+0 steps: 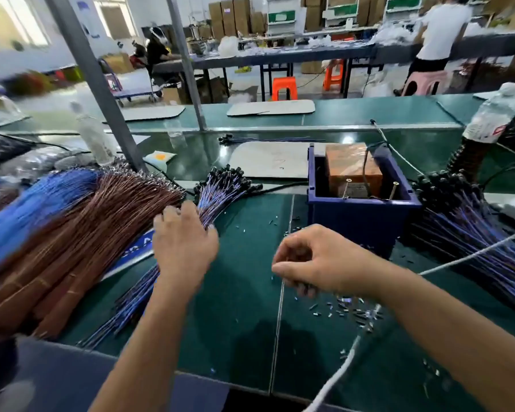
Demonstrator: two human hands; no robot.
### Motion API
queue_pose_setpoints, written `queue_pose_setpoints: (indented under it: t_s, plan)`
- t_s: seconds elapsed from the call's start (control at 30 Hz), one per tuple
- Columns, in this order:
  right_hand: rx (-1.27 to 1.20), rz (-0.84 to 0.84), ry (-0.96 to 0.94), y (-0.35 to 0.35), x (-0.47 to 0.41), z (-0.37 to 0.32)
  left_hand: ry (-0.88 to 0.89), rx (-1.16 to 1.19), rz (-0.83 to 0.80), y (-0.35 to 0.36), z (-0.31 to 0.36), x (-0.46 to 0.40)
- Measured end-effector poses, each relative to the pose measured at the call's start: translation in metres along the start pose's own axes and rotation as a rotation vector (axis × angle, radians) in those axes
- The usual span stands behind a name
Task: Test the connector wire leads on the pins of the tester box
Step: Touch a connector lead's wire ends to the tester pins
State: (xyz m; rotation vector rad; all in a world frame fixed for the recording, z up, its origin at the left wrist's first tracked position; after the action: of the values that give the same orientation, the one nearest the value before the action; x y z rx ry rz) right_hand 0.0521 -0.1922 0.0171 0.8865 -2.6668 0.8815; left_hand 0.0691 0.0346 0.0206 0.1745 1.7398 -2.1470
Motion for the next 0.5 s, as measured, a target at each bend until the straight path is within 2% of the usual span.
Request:
queue_pose_setpoints:
  t_s: [0.07,0.13,0.2,0.27,0.37,0.5]
  plan:
    - [-0.014,-0.045,0.083,0.010,-0.032,-0.005,-0.151,-0.089,-0.063,0.011,-0.023,-0.020]
    - [-0.052,-0.065,0.152,0.019,-0.062,-0.009,-0.137,-0.065,-0.127,0.030,-0.023,-0.032]
    - [-0.134,-0.066,0.199,0.025,-0.090,-0.013,-0.068,-0.073,-0.073,0.044,-0.012,-0.033]
    - [-0.263,-0.030,0.240,0.027,-0.114,-0.015,-0.015,-0.043,0.047,0.052,-0.003,-0.030]
    - [-0.445,0.051,0.301,0.030,-0.143,-0.015,-0.023,0.016,0.133,0.054,-0.001,-0.038]
    - [-0.465,0.098,0.319,0.037,-0.164,-0.010,0.044,-0.069,0.205,0.044,0.007,-0.061]
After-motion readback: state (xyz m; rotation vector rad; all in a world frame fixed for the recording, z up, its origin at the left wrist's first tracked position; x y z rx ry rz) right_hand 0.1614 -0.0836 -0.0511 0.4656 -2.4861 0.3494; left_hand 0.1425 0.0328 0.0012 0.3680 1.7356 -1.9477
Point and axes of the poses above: each hand's wrist, its own x-axis away from the middle knuckle, its own y-axis out of the palm, z = x × y, the point moved 8 cm from there along -x, towards the middle knuckle, and after that the axes turned 14 degrees about y, right-handed, at the moved point
